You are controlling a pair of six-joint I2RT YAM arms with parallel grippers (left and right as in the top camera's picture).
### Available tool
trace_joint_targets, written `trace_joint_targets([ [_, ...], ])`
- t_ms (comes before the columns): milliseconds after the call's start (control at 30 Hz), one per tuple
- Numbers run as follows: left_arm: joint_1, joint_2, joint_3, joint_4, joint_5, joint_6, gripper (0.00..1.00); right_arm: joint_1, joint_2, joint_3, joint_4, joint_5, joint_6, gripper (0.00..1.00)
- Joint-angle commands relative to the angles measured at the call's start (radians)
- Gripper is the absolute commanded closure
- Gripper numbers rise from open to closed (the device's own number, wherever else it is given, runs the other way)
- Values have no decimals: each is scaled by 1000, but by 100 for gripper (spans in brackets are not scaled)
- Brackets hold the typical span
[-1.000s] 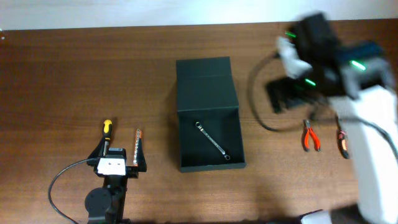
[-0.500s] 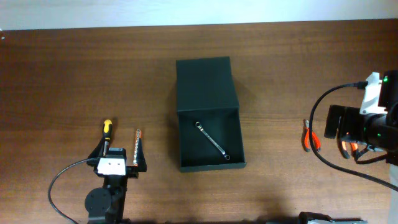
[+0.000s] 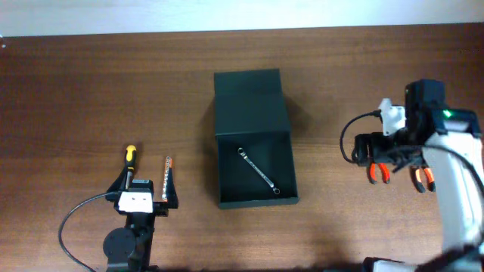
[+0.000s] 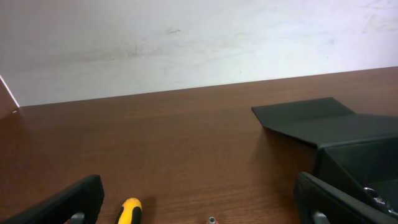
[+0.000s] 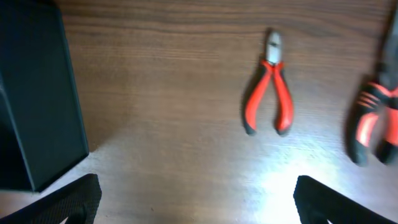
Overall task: Pack container
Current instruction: 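Move the right gripper back over the red-handled cutting pliers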
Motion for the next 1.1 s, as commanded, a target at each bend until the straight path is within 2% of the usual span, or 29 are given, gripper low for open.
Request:
trace_joint_targets([
  [0,6,-7,-7,2,4,19,1,-5,103,-8,25,-53,-23,1],
  [367,6,-7,-7,2,4,19,1,-6,316,-8,70,25,-16,1],
  [533,6,-7,-7,2,4,19,1,-6,319,-8,122,100,76,1],
  [1067,6,-7,-7,2,4,19,1,-5,319,-66,136,90,130,1],
])
